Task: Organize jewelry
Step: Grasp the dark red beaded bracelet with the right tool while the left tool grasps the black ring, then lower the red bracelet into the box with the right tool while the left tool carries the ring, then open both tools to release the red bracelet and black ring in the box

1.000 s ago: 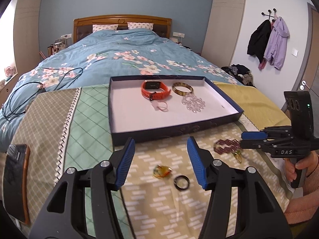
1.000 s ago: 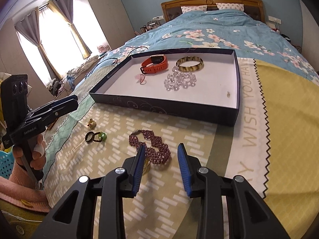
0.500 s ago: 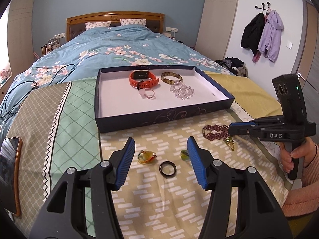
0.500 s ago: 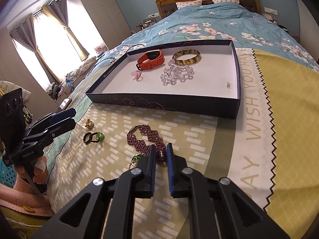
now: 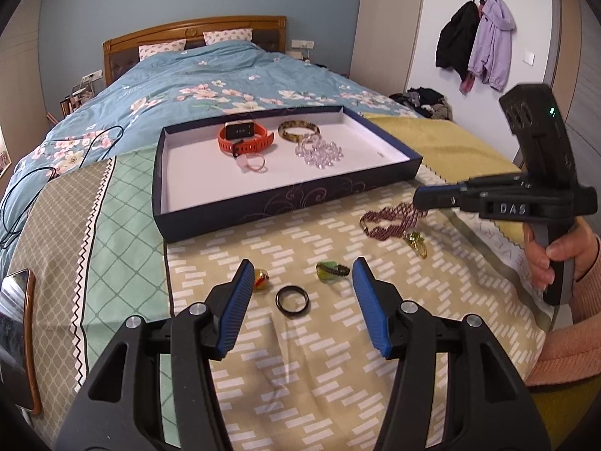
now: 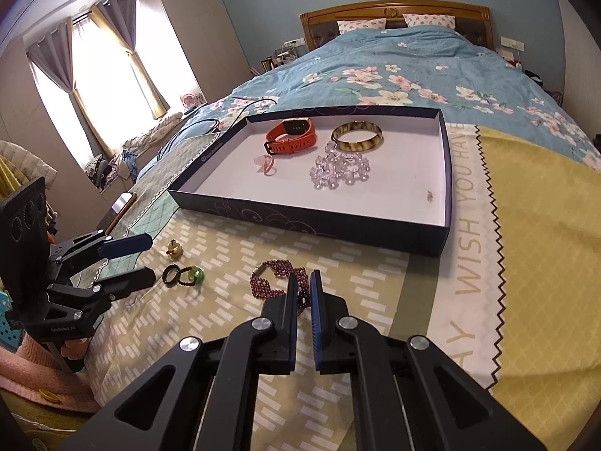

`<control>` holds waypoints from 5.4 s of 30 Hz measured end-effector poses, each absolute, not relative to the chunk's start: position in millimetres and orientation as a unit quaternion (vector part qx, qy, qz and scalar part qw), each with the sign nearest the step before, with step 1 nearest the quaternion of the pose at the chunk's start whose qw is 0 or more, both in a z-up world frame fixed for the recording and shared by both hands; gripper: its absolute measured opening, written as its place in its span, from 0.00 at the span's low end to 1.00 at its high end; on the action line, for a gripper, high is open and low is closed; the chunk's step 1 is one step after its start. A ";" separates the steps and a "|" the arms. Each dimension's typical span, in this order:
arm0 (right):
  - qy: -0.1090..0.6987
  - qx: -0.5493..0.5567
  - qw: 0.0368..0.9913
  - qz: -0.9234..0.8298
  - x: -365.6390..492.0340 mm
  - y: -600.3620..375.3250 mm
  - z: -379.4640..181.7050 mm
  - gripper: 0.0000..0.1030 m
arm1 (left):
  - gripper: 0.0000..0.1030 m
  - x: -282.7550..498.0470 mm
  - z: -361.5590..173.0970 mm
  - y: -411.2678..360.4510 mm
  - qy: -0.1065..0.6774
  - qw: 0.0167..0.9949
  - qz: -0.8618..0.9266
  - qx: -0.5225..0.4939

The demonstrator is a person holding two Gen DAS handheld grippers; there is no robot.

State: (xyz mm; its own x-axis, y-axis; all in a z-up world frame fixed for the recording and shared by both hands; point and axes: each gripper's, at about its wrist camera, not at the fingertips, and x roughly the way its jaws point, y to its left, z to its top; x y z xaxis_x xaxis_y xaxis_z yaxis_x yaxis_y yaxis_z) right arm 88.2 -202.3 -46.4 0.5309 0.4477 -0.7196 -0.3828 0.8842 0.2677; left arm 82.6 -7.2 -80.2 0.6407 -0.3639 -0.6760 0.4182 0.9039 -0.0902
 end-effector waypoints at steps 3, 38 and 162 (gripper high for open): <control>0.421 0.040 0.875 0.237 89.1 -202.3 -45.3 0.04 | 0.50 85.9 -86.4 -6.5 0.380 0.900 -0.210 0.036; 0.406 0.015 0.880 0.248 89.2 -188.6 -34.7 0.04 | 0.21 100.4 -93.5 -2.3 0.406 0.892 -0.197 0.014; 0.358 0.037 0.900 0.245 136.9 -190.2 -1.2 0.25 | 0.37 178.8 -44.8 -5.1 0.314 0.932 -0.178 0.020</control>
State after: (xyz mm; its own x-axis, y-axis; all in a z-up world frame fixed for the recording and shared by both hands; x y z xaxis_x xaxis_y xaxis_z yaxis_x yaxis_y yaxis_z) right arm 136.9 -190.2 -1.2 0.6230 0.4676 -0.6270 -0.4150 0.8771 0.2418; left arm 178.8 -5.1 -44.8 0.7398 -0.3189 -0.5925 0.3442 0.9360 -0.0740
